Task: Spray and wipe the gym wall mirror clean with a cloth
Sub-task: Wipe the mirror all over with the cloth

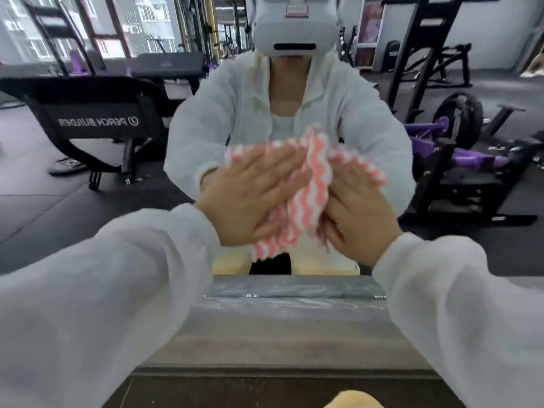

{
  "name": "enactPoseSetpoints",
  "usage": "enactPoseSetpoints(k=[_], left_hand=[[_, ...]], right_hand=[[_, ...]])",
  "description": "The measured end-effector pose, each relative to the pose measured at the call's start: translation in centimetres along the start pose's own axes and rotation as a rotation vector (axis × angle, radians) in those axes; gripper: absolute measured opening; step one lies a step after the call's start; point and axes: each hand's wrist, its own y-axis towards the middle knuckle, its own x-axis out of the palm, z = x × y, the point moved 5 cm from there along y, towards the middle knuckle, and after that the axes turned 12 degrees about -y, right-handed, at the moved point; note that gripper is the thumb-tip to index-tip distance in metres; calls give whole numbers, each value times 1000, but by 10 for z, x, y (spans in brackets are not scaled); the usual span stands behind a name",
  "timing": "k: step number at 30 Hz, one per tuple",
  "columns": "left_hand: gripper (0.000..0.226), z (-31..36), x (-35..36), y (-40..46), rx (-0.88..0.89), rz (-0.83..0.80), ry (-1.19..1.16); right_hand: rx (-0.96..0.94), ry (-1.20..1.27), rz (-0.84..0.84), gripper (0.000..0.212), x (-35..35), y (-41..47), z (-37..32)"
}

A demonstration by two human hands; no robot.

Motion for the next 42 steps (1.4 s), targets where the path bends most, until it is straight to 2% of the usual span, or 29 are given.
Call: enactPoseSetpoints(k=[2, 5, 9, 14, 17, 19, 22, 23, 25, 27, 29, 35, 42], left_hand=[[67, 17, 33, -26, 23, -132, 83], [66, 46, 79, -64, 72, -311, 209], [90, 76, 118, -98, 145, -514, 149], [79, 85, 133, -113, 174, -680, 128], [78, 85, 142, -121, 150, -785, 140], [79, 83, 144, -124, 132, -838, 192], [69, 95, 136, -118, 232, -795, 246], [70, 98, 134, -119, 268, -815, 269], [72, 103, 127, -110, 267, -965, 236], [71, 106, 125, -98, 266, -1010, 183], [71, 108, 123, -88, 296, -997, 187], [80, 118, 132, -71, 335, -1003, 203], [83, 148, 157, -38, 188, -987, 138]], right_hand=[[-82, -46, -36, 35, 17, -38, -15], [-232, -44, -124, 38, 42, -91, -39], [-424, -15, -407, 41, 69, -143, -70], [-425, 101, -739, 45, 83, -160, -92], [-296, 217, -698, 43, 78, -149, -93], [-326, 193, -636, 46, 76, -146, -95], [-325, 104, -521, 39, 78, -146, -96], [-319, 84, -517, 39, 80, -146, -95], [-289, 53, -554, 41, 73, -148, -95], [-256, 39, -609, 43, 68, -149, -90], [-244, 15, -662, 44, 66, -152, -85], [-147, -49, -589, 44, 51, -158, -71], [-99, -182, -634, 46, 36, -202, -29]])
